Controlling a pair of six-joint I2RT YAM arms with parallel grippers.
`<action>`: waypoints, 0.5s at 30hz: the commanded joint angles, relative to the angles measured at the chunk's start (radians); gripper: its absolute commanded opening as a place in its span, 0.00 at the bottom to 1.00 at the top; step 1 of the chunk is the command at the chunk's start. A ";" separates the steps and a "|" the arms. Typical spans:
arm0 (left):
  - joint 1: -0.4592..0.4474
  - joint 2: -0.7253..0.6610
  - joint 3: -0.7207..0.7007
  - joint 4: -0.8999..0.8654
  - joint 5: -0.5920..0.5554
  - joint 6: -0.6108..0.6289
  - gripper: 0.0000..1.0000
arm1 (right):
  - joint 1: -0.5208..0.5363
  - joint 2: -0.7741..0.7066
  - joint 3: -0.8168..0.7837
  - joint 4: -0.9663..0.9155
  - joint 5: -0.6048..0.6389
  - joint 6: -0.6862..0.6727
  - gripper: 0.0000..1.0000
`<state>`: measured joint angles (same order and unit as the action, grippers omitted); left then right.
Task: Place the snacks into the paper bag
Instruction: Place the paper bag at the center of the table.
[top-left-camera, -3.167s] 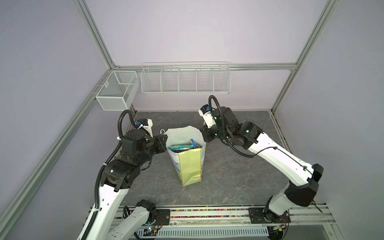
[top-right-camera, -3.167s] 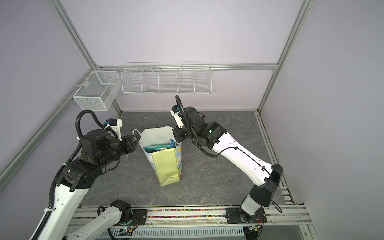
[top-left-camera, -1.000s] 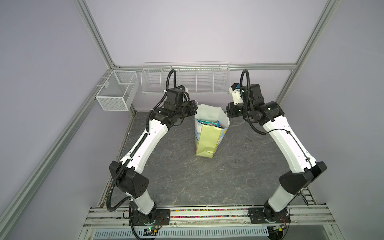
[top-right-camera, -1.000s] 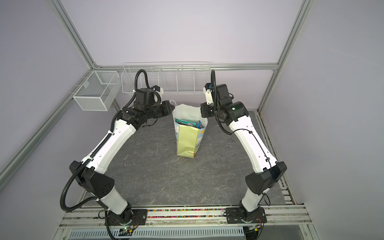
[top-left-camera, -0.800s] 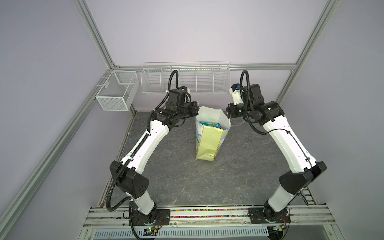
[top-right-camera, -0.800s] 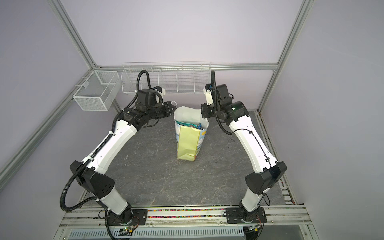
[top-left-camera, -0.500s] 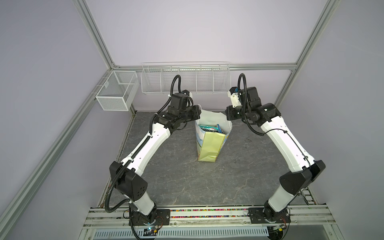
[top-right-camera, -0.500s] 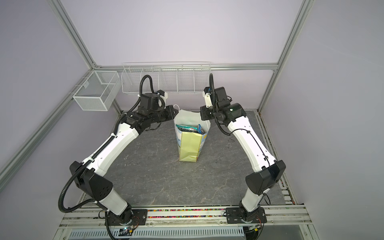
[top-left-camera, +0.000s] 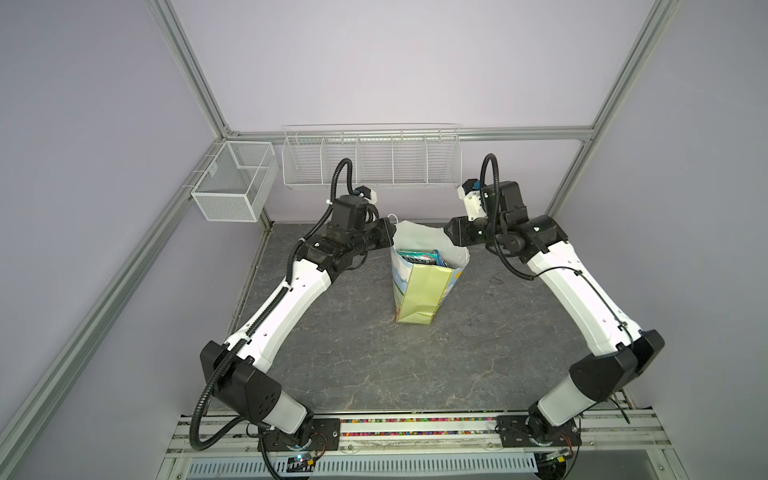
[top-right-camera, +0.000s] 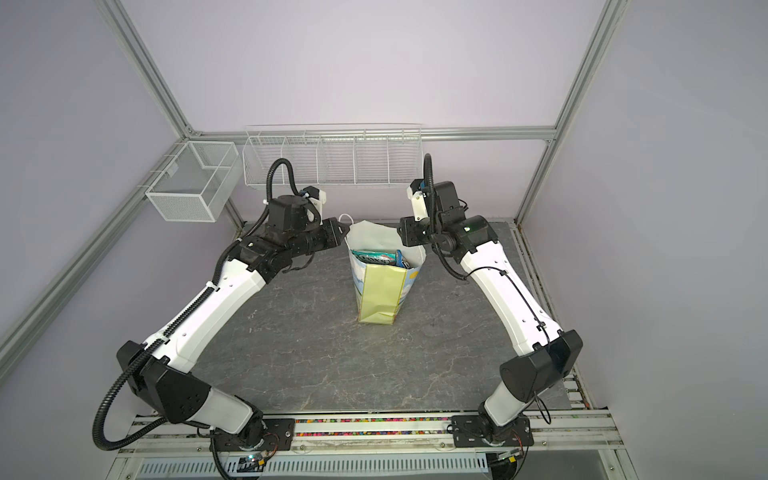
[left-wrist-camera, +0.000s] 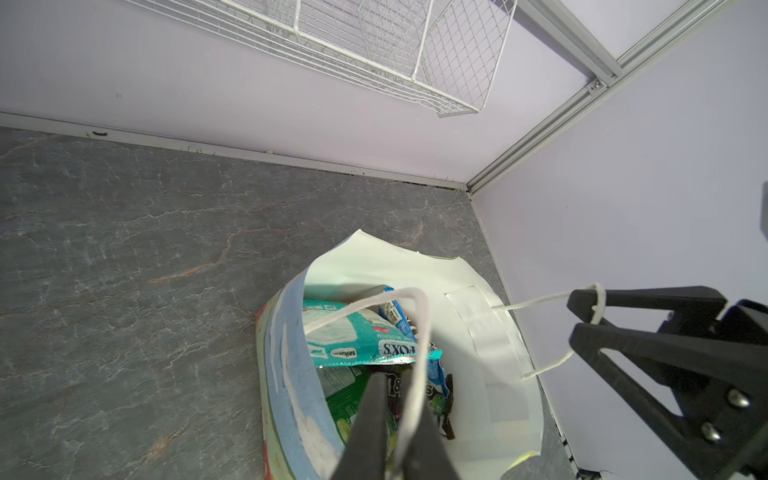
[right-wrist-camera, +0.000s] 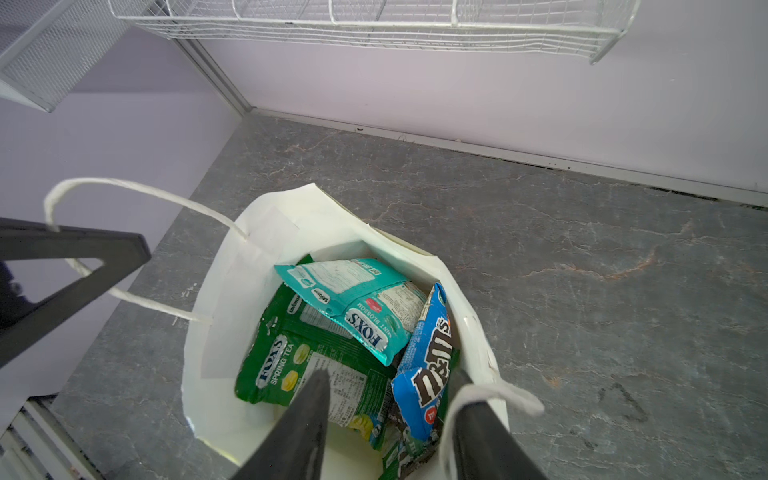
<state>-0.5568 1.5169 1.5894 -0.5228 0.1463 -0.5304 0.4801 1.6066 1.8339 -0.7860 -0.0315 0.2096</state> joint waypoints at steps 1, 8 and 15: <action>-0.002 -0.036 -0.021 0.029 -0.030 0.013 0.31 | -0.002 -0.044 -0.034 0.043 -0.046 -0.001 0.56; -0.002 -0.061 -0.038 0.035 -0.051 0.007 0.60 | 0.003 -0.059 -0.056 0.028 -0.113 -0.008 0.70; -0.002 -0.078 -0.043 0.033 -0.057 0.008 0.63 | 0.008 -0.087 -0.099 0.033 -0.087 -0.010 0.91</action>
<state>-0.5568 1.4631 1.5585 -0.5049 0.1040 -0.5289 0.4824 1.5627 1.7580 -0.7662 -0.1207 0.2058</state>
